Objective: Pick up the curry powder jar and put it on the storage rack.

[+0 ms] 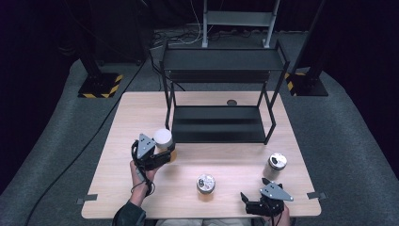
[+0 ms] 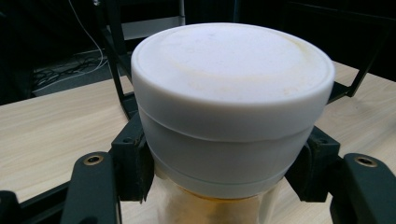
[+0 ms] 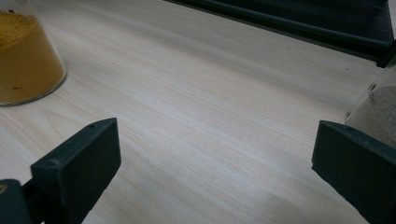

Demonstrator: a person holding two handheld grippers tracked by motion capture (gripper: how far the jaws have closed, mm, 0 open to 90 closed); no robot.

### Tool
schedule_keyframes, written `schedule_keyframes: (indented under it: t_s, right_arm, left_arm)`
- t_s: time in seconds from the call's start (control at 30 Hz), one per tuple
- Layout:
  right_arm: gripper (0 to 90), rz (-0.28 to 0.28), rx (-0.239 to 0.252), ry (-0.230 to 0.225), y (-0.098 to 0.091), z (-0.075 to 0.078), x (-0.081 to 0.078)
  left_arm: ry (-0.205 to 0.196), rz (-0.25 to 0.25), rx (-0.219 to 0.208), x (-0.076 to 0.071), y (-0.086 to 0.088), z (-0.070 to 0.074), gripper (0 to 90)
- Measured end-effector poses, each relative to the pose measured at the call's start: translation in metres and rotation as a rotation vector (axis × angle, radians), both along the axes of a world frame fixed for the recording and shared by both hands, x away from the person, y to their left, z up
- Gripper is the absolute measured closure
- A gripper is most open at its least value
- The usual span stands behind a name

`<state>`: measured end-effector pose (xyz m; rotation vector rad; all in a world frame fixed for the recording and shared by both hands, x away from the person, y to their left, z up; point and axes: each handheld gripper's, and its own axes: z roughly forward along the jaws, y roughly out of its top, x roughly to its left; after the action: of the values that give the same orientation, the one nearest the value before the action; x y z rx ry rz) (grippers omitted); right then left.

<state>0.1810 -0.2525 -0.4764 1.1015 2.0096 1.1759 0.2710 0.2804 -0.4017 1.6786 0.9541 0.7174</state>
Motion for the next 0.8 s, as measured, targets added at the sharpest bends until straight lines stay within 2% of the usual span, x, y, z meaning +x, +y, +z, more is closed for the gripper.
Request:
schedule_keyframes:
  t_s: [0.8]
  right_arm:
    - [0.3,0.001,0.000,-0.001,0.000,0.000,0.000]
  left_arm:
    - [-0.011,-0.030,0.032,0.014,-0.017,0.009,34.7]
